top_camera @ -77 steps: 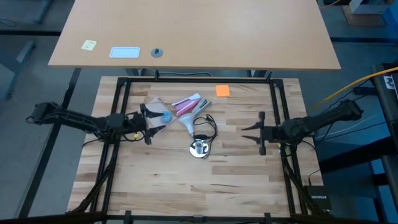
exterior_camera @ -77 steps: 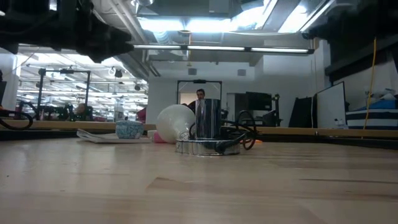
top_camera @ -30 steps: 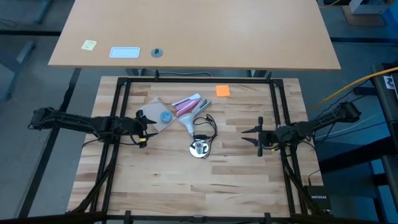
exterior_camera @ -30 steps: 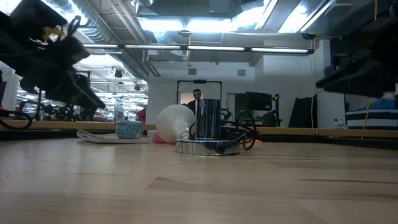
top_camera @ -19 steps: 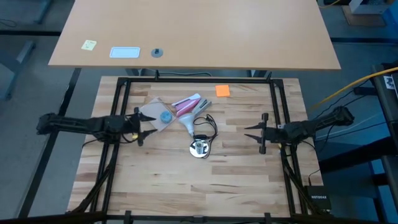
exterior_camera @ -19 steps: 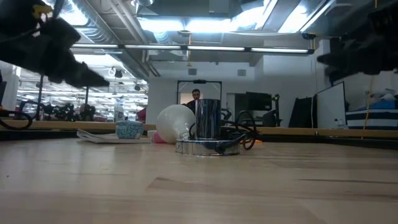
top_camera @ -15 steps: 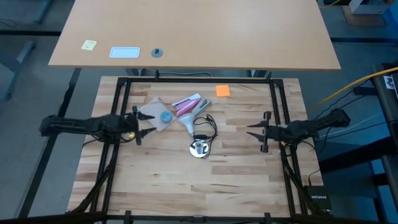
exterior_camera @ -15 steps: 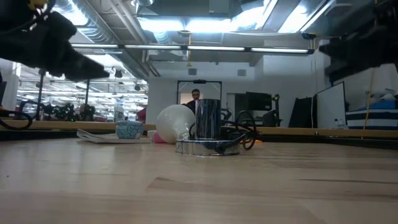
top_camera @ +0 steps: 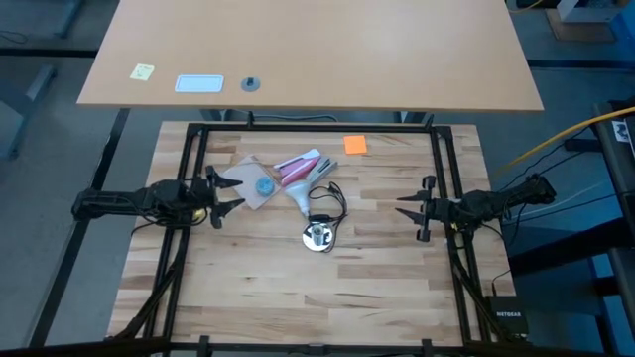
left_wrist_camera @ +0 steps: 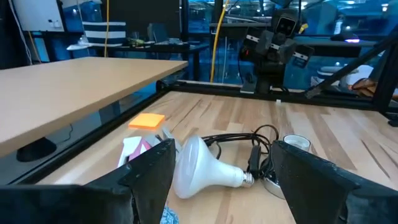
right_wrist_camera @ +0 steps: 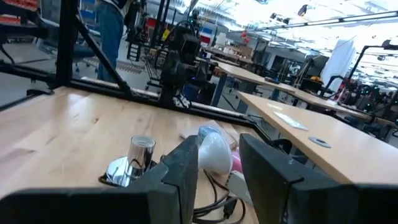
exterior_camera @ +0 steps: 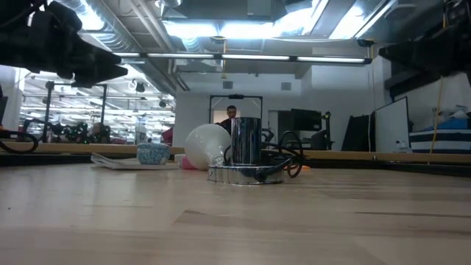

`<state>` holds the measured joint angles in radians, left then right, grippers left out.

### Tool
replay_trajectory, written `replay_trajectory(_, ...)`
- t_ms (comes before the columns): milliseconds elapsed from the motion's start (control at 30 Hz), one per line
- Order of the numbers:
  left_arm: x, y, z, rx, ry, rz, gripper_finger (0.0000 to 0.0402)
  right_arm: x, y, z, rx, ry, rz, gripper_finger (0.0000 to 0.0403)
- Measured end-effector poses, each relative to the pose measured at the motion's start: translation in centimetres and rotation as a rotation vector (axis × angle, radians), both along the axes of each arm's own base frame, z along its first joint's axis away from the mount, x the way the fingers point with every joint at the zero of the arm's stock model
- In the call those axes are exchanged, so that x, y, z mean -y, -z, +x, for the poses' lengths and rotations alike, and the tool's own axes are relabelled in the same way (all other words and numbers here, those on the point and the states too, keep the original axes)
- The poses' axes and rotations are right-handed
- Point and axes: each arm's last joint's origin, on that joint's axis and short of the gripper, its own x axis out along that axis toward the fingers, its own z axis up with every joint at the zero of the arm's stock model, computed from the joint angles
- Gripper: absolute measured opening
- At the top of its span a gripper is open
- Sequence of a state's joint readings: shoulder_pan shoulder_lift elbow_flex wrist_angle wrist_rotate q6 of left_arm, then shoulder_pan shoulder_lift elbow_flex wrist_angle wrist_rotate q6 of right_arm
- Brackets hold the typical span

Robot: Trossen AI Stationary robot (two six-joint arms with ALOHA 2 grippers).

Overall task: Screw lightbulb
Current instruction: Return to Home Position

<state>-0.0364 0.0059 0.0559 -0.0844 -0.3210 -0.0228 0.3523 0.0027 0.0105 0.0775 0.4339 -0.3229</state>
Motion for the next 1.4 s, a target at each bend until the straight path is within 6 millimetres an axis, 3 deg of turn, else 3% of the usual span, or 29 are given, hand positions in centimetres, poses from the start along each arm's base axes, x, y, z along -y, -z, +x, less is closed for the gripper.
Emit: replay_trajectory(1400,0.00,0.05,0.02,-0.006,0.000,0.000,0.0258,0.66,0.13,0.13,-0.013,0.071,-0.004,0.0122)
